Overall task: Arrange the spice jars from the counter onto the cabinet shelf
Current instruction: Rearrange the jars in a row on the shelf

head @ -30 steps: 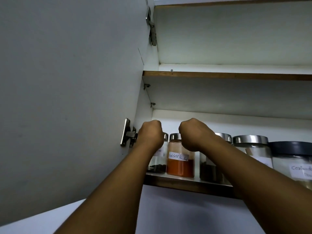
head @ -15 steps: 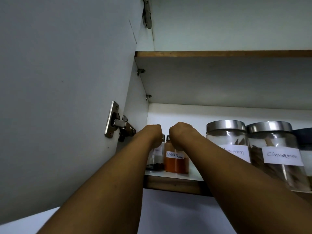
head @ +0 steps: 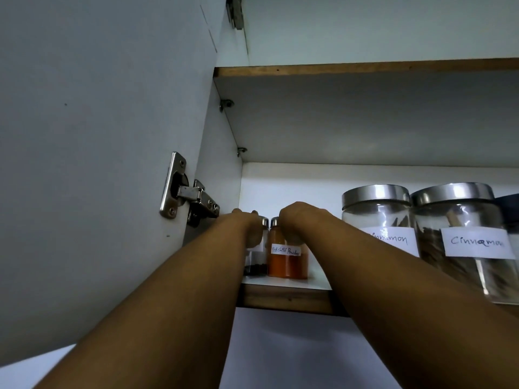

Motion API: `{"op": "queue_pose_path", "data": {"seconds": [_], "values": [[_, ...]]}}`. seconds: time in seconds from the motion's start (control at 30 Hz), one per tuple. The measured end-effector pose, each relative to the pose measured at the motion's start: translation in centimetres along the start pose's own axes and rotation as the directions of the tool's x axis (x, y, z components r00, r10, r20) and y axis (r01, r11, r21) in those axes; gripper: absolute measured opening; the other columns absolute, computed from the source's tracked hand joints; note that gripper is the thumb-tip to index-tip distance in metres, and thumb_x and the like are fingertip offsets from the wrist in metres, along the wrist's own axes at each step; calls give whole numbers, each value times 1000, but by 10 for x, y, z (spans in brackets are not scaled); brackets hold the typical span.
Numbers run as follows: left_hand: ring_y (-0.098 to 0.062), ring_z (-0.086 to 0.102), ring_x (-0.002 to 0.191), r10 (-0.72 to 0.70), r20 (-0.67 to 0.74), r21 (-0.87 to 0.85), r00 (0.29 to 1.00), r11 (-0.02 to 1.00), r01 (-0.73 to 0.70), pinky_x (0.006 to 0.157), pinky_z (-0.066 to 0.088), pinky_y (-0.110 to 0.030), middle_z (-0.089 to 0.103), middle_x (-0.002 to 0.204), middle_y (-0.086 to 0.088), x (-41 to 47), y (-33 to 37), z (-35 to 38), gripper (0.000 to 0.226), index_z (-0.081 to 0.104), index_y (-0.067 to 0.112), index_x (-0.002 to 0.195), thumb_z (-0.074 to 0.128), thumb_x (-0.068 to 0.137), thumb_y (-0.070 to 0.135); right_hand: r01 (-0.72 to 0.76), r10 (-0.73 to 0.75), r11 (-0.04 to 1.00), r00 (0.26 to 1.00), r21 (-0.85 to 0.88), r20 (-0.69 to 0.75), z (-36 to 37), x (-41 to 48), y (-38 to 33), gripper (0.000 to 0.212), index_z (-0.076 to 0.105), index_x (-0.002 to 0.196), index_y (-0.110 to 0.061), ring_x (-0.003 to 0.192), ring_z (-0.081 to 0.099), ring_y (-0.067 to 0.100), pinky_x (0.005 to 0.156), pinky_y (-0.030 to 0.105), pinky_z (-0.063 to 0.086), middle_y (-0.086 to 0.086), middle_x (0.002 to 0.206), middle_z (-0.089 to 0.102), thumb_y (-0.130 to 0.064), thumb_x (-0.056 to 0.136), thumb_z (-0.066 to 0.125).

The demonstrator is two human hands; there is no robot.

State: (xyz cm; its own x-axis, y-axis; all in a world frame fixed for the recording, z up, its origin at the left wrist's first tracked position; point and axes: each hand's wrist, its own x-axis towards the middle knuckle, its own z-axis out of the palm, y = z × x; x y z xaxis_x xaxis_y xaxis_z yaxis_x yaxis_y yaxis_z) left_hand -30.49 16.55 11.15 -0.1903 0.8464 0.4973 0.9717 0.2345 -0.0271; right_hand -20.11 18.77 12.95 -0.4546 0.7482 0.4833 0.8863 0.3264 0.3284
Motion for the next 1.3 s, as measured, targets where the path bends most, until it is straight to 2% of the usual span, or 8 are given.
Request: {"op": "queue_pose_path", "data": {"seconds": [0.1, 0.2, 0.37, 0.5, 0.77, 1.07, 1.2, 1.3], "values": [[-28, 50, 117, 27, -11, 8, 1000, 1000, -27, 84, 41, -29, 46, 134, -17, -1, 0, -1, 52, 28, 5, 143, 44, 93, 2, 2, -3, 1000, 999, 20, 46, 2, -1, 2, 30, 56, 122, -7, 65, 43, 15, 76, 25, 34, 3, 74, 45, -11, 92, 51], [-27, 53, 113, 30, -6, 28, 1000, 999, -30, 89, 44, -31, 51, 129, -15, -3, 3, -1, 43, 39, 3, 136, 43, 94, 2, -19, 19, 1000, 997, 9, 77, 4, -3, 3, 36, 53, 127, -11, 84, 47, 18, 76, 27, 36, 7, 109, 58, -11, 91, 52], [-27, 50, 116, 10, -78, 0, 997, 1000, -10, 92, 43, -32, 51, 128, -15, -5, 6, 2, 35, 47, 2, 128, 42, 93, 1, -91, 89, 991, 996, 96, 30, 16, 8, 1, 55, 41, 139, -12, 108, 49, 25, 89, 34, 42, 11, 135, 48, -11, 87, 57], [-28, 49, 113, -83, -311, -219, 947, 976, 14, 91, 45, -33, 44, 130, -15, -9, 5, 1, 36, 47, 5, 126, 50, 91, 3, -89, 110, 984, 984, 154, -138, 20, -1, -5, 80, 3, 150, -5, 145, 8, 36, 114, 46, 20, 23, 155, 10, -14, 90, 55], [-25, 52, 105, 64, -396, -361, 916, 906, -219, 90, 45, -33, 49, 120, -11, -51, 15, 6, 35, 47, 10, 124, 50, 89, 10, 116, -191, 974, 884, -195, -428, 3, -50, -3, 28, 58, 116, -12, 116, 54, 27, 113, 41, 23, 9, 118, 63, -23, 90, 51], [-24, 43, 126, 224, -314, -242, 922, 921, -306, 104, 40, -38, 36, 144, -8, -99, 55, -42, 57, 26, 17, 144, 50, 93, 29, 159, -262, 954, 856, -255, -446, -49, -110, 58, 28, 59, 114, -11, 113, 53, 28, 116, 43, 18, 11, 112, 64, -22, 91, 46], [-23, 40, 130, 262, -339, -262, 904, 896, -358, 105, 35, -33, 36, 147, -8, -117, 89, -70, 52, 29, 16, 144, 46, 96, 25, 164, -215, 975, 874, -152, -436, -64, -140, 100, 32, 56, 112, -13, 99, 58, 28, 89, 35, 39, 8, 106, 64, -36, 91, 49], [-24, 46, 124, 261, -302, -245, 917, 908, -340, 101, 38, -32, 44, 141, -8, -126, 117, -77, 47, 36, 16, 141, 47, 95, 16, 110, -142, 988, 920, -107, -365, -61, -160, 134, 25, 57, 110, -14, 95, 58, 25, 74, 33, 40, 7, 107, 61, -28, 90, 50]]}}
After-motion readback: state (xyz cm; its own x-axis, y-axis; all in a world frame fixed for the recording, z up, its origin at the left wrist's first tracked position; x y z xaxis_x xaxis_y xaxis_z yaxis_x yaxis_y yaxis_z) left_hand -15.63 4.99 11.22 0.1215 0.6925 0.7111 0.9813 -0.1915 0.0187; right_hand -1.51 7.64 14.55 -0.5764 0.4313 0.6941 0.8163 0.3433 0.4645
